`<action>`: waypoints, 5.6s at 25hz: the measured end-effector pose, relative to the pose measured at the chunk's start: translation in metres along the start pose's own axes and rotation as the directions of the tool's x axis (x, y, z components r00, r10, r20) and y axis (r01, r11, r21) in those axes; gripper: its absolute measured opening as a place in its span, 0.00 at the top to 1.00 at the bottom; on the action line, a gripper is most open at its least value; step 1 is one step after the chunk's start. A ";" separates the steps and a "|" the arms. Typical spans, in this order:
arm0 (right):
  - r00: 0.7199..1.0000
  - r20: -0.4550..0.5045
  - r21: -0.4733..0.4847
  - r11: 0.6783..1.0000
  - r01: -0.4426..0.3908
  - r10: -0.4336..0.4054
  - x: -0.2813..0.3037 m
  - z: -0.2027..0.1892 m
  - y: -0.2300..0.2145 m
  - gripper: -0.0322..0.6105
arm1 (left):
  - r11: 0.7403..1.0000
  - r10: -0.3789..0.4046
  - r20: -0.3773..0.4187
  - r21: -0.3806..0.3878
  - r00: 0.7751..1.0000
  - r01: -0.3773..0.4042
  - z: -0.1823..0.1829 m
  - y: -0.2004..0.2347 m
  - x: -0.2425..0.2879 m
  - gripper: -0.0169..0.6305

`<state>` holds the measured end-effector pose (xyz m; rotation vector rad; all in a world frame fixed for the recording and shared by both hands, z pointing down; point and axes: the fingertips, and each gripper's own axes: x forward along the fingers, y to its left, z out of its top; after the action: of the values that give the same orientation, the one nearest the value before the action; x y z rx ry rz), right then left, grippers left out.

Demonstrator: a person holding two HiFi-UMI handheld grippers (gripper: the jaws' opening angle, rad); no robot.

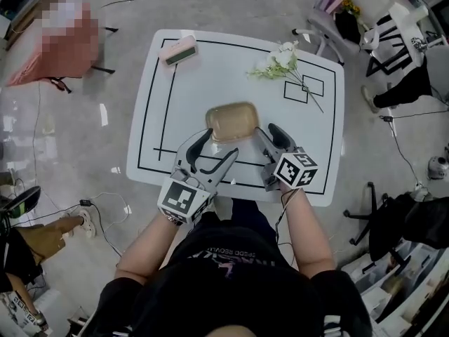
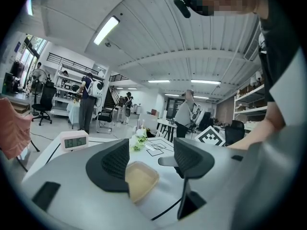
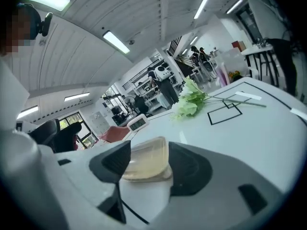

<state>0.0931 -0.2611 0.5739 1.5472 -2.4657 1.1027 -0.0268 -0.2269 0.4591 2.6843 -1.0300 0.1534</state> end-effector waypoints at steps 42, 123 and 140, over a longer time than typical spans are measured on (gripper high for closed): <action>0.997 -0.071 0.282 0.960 -0.005 0.027 0.017 -0.041 -0.032 0.76 | 0.997 0.041 -0.053 -0.064 0.998 -0.045 -0.026 0.009 0.006 0.54; 0.952 0.265 -0.349 0.936 -0.051 0.151 -0.222 0.008 0.171 0.89 | 1.000 -0.017 0.034 0.004 0.999 0.017 -0.015 -0.125 -0.132 0.97; 0.926 0.163 -0.385 0.886 -0.259 0.341 -0.278 -0.011 0.152 0.89 | 0.984 0.177 0.071 0.001 0.982 -0.178 -0.027 -0.216 -0.148 0.97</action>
<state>0.1094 0.0002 0.3948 1.2707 -2.9264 0.4644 0.0074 0.0295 0.4124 2.6182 -1.2931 0.0963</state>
